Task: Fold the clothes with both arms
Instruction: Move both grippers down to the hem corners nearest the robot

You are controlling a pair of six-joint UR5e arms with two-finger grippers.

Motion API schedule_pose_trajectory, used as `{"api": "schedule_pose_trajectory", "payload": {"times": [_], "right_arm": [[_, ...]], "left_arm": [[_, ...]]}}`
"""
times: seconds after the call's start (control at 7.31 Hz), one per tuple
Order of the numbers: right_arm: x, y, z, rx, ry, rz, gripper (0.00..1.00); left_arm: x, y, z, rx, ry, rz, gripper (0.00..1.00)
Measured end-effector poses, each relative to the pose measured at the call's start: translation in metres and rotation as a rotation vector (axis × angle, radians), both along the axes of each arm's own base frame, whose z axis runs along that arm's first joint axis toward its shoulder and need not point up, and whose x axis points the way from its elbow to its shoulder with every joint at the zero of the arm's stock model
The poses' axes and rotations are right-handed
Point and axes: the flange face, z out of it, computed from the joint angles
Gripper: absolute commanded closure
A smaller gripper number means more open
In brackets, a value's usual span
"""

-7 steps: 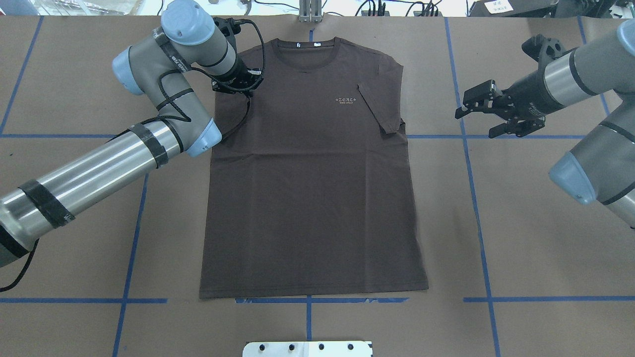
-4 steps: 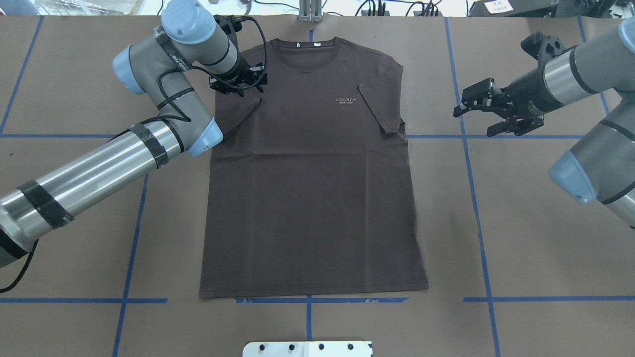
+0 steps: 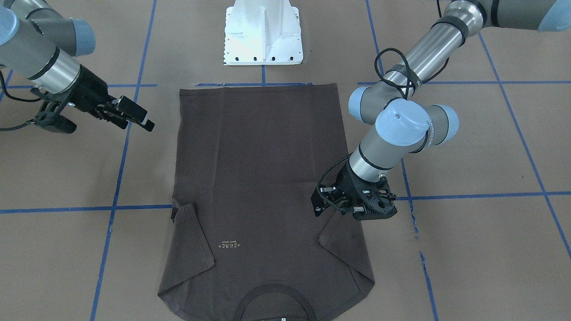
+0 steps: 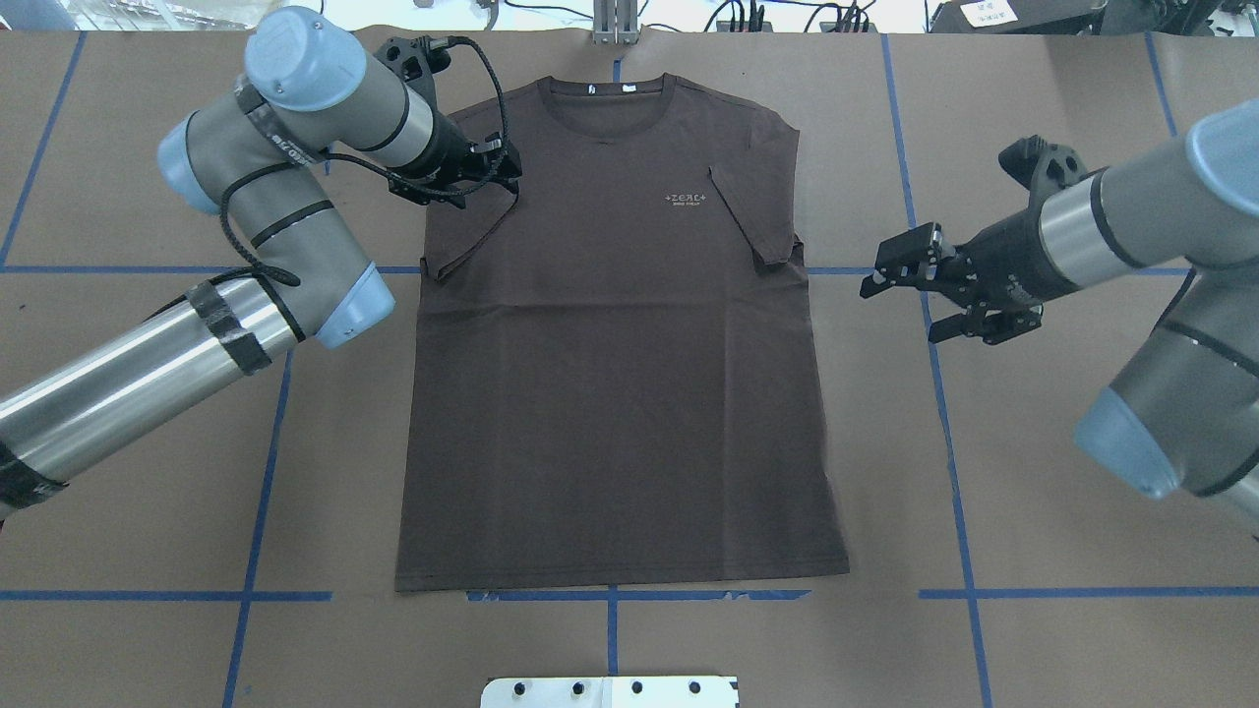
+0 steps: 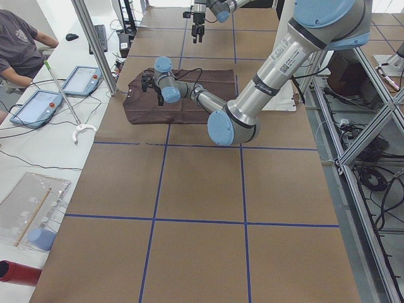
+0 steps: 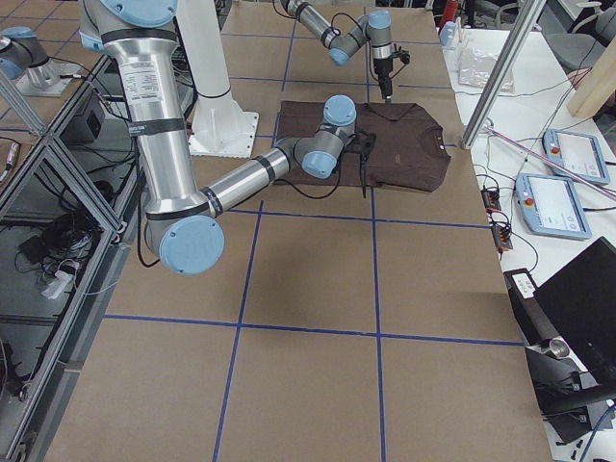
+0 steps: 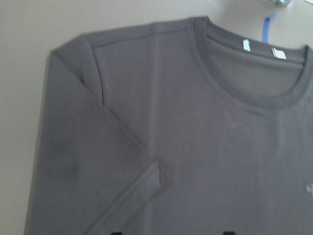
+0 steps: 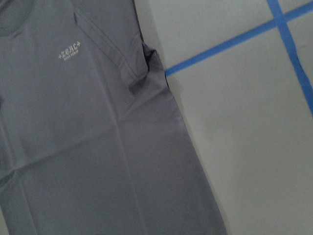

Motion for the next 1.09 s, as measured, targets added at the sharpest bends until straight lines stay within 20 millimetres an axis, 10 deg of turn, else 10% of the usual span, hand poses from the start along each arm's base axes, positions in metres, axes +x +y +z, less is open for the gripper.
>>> {"api": "schedule_pose_trajectory", "payload": {"times": [0.68,1.09], "right_arm": [[-0.148,0.164,0.006,-0.057,0.192,0.207,0.09],[-0.165,0.192,0.017,-0.107,0.25,0.267,0.13]], "left_arm": [[-0.055,0.093,0.0,-0.063,0.127,0.061,0.24],[-0.066,0.111,0.009,-0.071,0.131,0.068,0.24]]}}
